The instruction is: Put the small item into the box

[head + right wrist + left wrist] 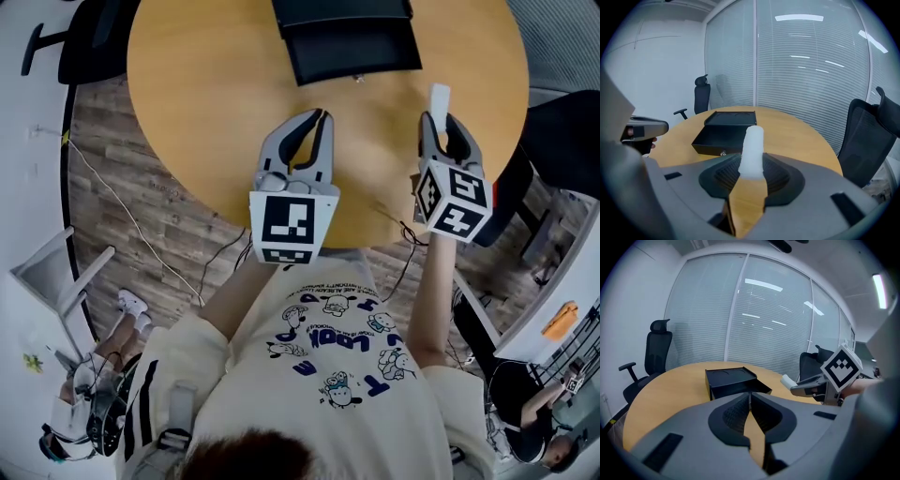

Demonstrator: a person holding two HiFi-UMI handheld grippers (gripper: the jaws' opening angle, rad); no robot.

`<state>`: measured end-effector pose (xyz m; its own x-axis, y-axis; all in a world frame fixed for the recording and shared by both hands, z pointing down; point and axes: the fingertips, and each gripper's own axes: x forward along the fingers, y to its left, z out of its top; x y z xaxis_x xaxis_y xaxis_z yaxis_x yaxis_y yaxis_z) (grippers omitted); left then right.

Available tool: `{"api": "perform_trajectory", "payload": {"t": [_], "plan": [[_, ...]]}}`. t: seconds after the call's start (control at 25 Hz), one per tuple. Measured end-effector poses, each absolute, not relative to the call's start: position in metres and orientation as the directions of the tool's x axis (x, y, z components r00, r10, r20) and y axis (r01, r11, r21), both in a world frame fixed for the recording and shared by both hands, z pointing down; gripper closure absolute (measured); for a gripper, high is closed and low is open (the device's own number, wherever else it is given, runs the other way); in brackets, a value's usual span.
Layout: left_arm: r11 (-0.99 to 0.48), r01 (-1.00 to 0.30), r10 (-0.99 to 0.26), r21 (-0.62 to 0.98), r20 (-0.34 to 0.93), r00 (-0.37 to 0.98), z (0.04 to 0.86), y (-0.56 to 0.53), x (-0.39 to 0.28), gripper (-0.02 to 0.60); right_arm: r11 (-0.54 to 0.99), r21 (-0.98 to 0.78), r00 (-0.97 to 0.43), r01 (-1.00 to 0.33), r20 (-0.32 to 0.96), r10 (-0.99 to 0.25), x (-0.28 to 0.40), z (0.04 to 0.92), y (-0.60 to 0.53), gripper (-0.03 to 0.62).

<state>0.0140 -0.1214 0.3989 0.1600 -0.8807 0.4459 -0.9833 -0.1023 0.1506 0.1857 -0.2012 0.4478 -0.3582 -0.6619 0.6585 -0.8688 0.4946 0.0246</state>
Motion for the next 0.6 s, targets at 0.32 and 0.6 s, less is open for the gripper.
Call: {"api": "perform_trajectory", "payload": {"t": [0.32,0.6], "plan": [[-0.044,-0.988,-0.907,0.151,0.409,0.103,0.381,-0.119,-0.012,0.554,0.549,0.032,-0.403,-0.835,0.644,-0.65,0.153,0.435,-0.2,0.436],[-0.005,-0.987,-0.919,0.163,0.389,0.069,0.373,-0.117,-0.032,0.554,0.585,0.015,-0.451,-0.811,0.621,-0.641,0.115,0.421,-0.204,0.436]]}}
